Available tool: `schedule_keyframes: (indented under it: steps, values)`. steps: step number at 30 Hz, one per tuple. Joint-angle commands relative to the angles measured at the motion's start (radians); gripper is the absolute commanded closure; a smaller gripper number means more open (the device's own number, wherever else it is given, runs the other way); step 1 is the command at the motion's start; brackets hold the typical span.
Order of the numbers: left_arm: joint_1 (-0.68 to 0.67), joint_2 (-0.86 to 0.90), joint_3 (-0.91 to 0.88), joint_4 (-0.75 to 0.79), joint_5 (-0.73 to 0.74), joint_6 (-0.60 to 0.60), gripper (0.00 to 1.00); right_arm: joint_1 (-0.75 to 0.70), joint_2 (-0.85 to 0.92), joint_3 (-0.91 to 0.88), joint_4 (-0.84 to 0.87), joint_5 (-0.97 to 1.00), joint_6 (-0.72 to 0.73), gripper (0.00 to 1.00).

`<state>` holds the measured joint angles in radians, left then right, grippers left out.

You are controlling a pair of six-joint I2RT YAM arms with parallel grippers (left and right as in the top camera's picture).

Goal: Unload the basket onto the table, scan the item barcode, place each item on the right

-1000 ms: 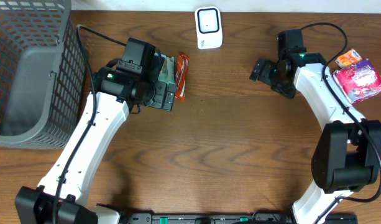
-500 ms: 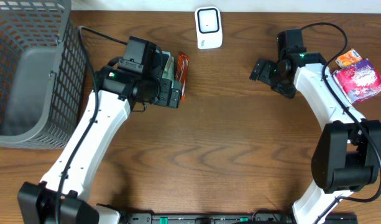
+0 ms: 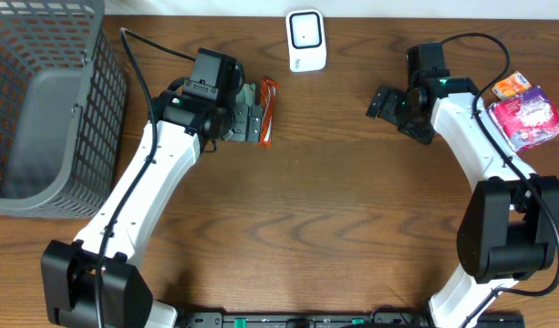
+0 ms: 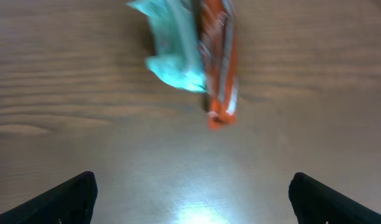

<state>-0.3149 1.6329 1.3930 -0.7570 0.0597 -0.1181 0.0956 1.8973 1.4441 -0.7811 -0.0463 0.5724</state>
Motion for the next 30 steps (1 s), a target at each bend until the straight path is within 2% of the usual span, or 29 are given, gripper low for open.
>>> schedule_keyframes:
  steps: [1,5,10,16,21,30]
  values:
    - [0.004,0.013,0.011,0.031,-0.113,-0.057,0.0,-0.002,0.006,-0.003,0.0,0.015,-0.005,0.01]
    - [0.004,0.013,0.011,0.076,-0.104,-0.056,0.03,-0.002,0.006,-0.003,0.0,0.015,-0.005,0.01]
    - [0.004,0.014,0.011,0.138,0.045,-0.03,0.05,-0.002,0.006,-0.003,0.0,0.015,-0.005,0.01]
    - [0.004,0.056,0.011,0.177,0.067,-0.028,0.05,-0.002,0.006,-0.003,0.0,0.015,-0.005,0.01]
    - [0.001,0.142,0.011,0.177,0.187,0.062,0.05,-0.002,0.006,-0.003,0.0,0.015,-0.005,0.01]
    - [-0.035,0.184,0.011,0.222,0.195,0.1,0.05,-0.002,0.006,-0.003,0.0,0.015,-0.005,0.01]
